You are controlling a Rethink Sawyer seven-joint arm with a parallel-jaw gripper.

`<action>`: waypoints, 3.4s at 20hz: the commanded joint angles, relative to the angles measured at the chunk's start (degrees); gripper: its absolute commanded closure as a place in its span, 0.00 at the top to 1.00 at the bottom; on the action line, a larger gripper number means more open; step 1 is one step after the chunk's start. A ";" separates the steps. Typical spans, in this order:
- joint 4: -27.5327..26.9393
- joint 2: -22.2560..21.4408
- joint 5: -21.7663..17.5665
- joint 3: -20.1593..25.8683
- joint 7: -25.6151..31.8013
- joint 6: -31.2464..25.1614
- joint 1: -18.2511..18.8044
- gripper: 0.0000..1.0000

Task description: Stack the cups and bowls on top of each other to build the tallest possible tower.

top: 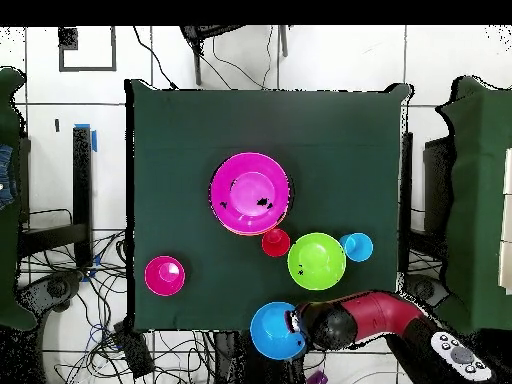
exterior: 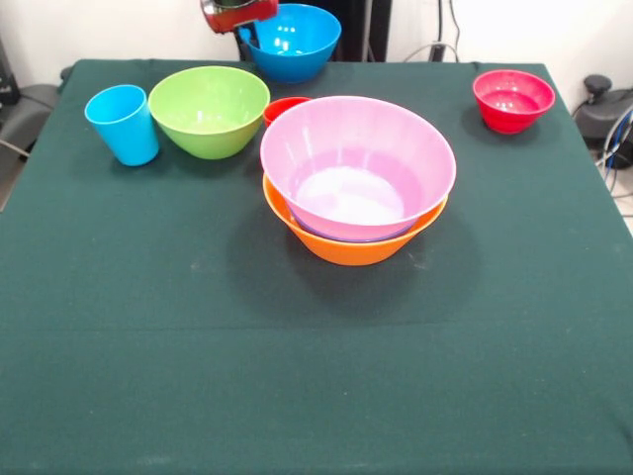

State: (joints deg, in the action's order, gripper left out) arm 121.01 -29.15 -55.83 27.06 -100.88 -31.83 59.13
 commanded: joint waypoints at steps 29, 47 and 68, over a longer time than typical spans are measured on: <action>0.57 -13.44 9.33 -2.09 -17.39 1.98 -26.29 0.00; -4.79 -15.66 21.08 -5.84 -17.82 -3.65 -38.22 0.00; -13.05 -16.81 25.90 -4.94 -11.59 -8.14 -40.11 0.00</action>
State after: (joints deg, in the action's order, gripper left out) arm 116.02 -47.21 -33.04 20.83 -111.40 -33.32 19.65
